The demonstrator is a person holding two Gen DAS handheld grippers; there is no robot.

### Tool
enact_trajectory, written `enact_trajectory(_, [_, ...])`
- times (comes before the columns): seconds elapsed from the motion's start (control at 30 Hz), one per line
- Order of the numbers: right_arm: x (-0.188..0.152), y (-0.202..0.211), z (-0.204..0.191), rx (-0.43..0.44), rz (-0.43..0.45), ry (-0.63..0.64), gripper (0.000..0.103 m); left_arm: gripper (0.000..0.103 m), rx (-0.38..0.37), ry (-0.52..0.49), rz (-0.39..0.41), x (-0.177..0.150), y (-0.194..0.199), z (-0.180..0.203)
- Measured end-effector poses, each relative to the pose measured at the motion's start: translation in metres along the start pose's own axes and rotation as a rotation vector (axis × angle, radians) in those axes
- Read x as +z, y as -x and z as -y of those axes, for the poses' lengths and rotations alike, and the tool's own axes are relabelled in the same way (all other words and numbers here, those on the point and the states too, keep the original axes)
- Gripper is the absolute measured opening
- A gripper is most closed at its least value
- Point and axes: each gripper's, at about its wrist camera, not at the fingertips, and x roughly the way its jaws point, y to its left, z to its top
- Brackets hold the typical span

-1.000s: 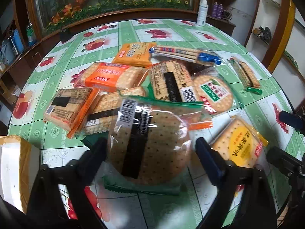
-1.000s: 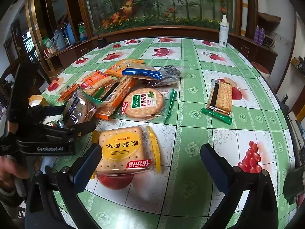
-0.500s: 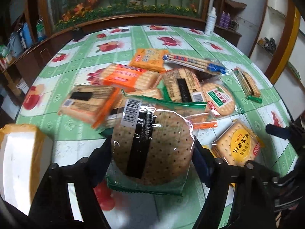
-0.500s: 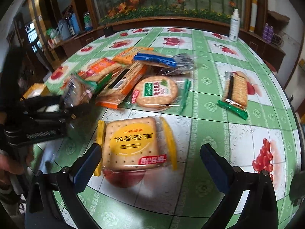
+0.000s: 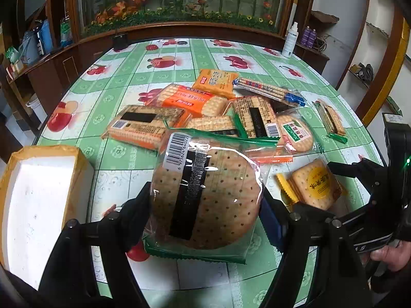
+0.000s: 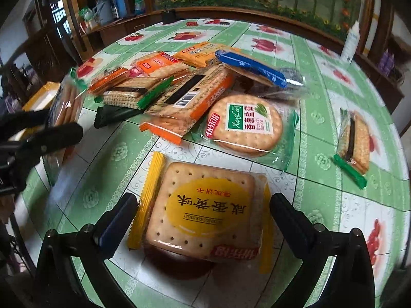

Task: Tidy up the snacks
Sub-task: 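Carry both packs to the box and open both grippers inside it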

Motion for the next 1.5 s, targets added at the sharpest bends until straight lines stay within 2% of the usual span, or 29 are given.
enact_trajectory(0.07, [0.000, 0.001, 0.000, 0.006, -0.001, -0.004, 0.102, 0.077, -0.004, 0.006, -0.002, -0.001, 0.000, -0.001])
enact_trajectory(0.17, [0.002, 0.009, 0.001, 0.062, 0.023, -0.038, 0.102, 0.077, -0.006, 0.012, -0.002, -0.002, 0.000, -0.001])
enact_trajectory(0.33, [0.001, 0.000, -0.016, -0.052, -0.005, 0.035, 0.102, 0.077, -0.010, 0.007, -0.002, -0.002, 0.000, 0.000])
enact_trajectory(0.5, [-0.002, -0.006, -0.010, -0.003, 0.005, -0.008, 0.103, 0.077, -0.010, 0.009, -0.003, -0.003, 0.001, 0.001])
enact_trajectory(0.57, [-0.003, -0.006, -0.011, -0.005, 0.018, 0.012, 0.102, 0.077, -0.008, 0.006, -0.006, -0.003, 0.000, 0.001])
enact_trajectory(0.63, [-0.004, -0.006, -0.015, -0.018, 0.022, 0.046, 0.099, 0.077, -0.011, 0.008, -0.016, -0.004, -0.003, 0.002])
enact_trajectory(0.7, [-0.005, -0.002, -0.017, -0.010, 0.031, 0.057, 0.087, 0.077, -0.013, 0.008, -0.022, -0.006, -0.004, 0.003])
enact_trajectory(0.77, [-0.005, 0.000, -0.017, -0.013, 0.025, 0.061, 0.083, 0.077, -0.012, 0.006, -0.023, -0.008, -0.004, 0.005])
enact_trajectory(0.9, [-0.008, 0.004, -0.015, 0.001, 0.017, 0.061, 0.081, 0.077, -0.014, 0.011, -0.016, -0.009, 0.002, 0.004])
enact_trajectory(1.07, [-0.006, 0.018, -0.016, 0.026, 0.051, 0.046, 0.081, 0.077, -0.021, 0.028, 0.008, -0.008, 0.019, -0.001])
enact_trajectory(1.23, [0.007, 0.035, -0.038, 0.074, 0.094, 0.078, 0.081, 0.077, -0.020, 0.052, 0.031, -0.005, 0.046, -0.014])
enact_trajectory(1.5, [0.043, 0.046, -0.107, 0.174, 0.163, 0.209, 0.081, 0.077, 0.088, 0.118, 0.082, -0.009, 0.096, -0.074])
